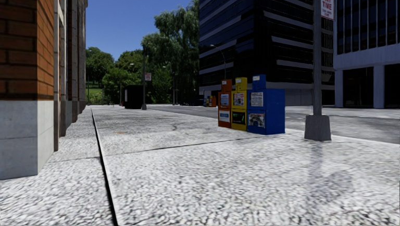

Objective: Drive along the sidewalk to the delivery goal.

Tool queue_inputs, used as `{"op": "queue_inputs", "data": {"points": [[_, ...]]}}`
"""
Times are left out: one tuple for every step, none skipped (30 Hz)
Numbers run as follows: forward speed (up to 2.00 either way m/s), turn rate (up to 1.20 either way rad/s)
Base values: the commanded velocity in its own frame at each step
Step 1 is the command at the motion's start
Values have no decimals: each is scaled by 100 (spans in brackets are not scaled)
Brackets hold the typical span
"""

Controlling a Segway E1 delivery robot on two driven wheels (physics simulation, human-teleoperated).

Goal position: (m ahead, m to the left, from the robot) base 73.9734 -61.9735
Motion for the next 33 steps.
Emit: {"op": "queue_inputs", "data": {"points": [[200,52],[200,45],[200,40],[200,38],[200,38],[200,34],[200,31],[200,30],[200,30],[200,30],[200,30],[200,30],[200,30],[200,30],[200,34],[200,34],[200,45],[200,53],[200,57],[200,58],[200,58],[200,59],[200,60],[200,60],[200,61],[200,61],[200,61],[200,61],[200,61],[200,55],[200,53],[200,44],[200,44]]}}
